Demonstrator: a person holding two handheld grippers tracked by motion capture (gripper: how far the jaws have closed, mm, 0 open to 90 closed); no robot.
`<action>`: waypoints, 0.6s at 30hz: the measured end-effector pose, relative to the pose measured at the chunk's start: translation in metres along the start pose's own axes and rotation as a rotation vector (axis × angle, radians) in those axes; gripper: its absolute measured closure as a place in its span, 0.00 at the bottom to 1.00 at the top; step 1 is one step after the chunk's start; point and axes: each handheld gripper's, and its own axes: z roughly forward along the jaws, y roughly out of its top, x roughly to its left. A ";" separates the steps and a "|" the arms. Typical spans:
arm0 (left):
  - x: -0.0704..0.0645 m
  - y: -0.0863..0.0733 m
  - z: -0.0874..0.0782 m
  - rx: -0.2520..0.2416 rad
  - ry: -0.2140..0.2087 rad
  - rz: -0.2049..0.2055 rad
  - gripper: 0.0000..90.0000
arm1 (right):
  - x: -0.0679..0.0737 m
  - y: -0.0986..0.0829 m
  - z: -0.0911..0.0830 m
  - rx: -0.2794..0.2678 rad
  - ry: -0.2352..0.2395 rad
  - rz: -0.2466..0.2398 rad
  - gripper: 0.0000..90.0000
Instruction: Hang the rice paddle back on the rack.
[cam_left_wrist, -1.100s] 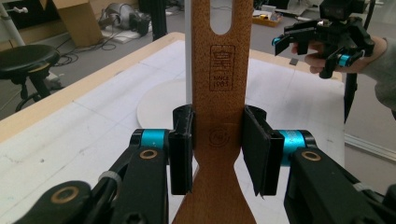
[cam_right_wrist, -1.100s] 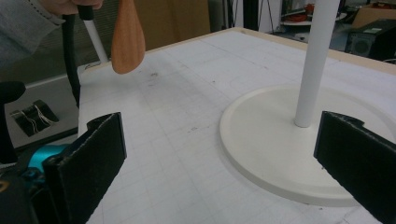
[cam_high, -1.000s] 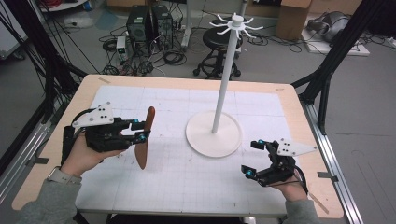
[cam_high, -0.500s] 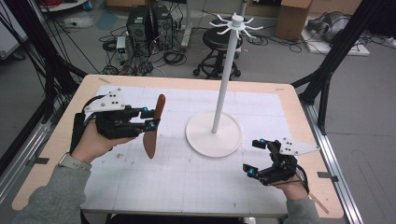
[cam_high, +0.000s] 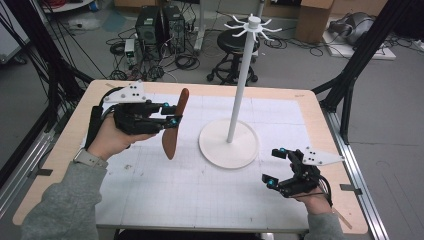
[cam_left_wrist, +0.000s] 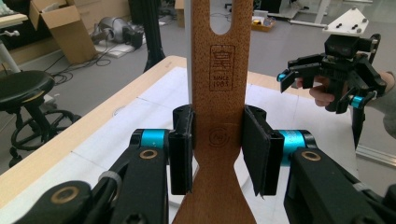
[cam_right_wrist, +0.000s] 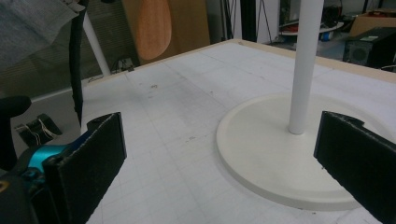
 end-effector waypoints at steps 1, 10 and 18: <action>0.000 0.001 0.001 -0.002 0.000 -0.003 0.72 | 0.000 0.000 -0.001 -0.001 -0.001 0.000 0.01; 0.003 0.021 0.008 -0.030 -0.017 -0.006 0.72 | -0.003 -0.001 -0.003 -0.014 -0.003 0.008 0.01; 0.004 0.038 0.008 -0.042 -0.020 0.003 0.72 | -0.004 -0.002 -0.005 -0.028 -0.005 0.017 0.01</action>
